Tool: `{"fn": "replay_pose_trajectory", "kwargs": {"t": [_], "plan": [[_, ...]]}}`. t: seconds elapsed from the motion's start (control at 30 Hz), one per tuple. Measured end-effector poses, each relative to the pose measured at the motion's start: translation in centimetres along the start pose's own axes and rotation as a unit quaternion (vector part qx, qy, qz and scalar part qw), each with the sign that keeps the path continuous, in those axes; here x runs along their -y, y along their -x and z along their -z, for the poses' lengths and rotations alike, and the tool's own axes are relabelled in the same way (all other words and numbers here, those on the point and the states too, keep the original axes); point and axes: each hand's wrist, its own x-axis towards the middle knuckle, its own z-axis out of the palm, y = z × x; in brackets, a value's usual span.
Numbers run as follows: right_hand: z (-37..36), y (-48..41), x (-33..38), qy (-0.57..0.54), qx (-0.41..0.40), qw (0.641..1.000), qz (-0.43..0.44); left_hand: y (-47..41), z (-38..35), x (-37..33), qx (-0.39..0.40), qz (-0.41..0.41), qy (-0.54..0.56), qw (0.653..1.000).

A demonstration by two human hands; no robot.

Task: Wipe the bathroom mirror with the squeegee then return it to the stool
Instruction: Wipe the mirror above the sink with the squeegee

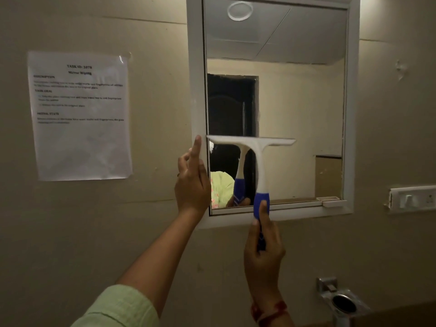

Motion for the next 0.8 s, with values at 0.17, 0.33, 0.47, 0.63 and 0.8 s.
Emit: {"fn": "replay_pose_trajectory", "kwargs": {"t": [0.17, 0.33, 0.47, 0.63, 0.8], "plan": [[-0.2, -2.8, 1.2, -0.017, -0.011, 1.000, 0.003, 0.0, 0.0, -0.2, 0.004, 0.004, 0.007, 1.000], [0.3, -4.2, 1.8, -0.026, -0.014, 0.999, -0.011, 0.0, 0.0, -0.2, 0.003, 0.002, -0.007, 1.000], [1.4, -0.3, 0.7, -0.045, 0.014, 0.998, -0.044, 0.1, 0.2, -0.4, 0.005, 0.005, -0.010, 1.000], [2.1, -0.5, 1.6, -0.025, 0.036, 0.996, -0.074, 0.0, 0.3, -0.6, 0.011, 0.008, -0.008, 1.000], [1.2, -4.1, 3.0, -0.014, 0.019, 0.998, -0.053, 0.1, 0.2, -0.4, 0.017, 0.010, -0.013, 1.000]]}}
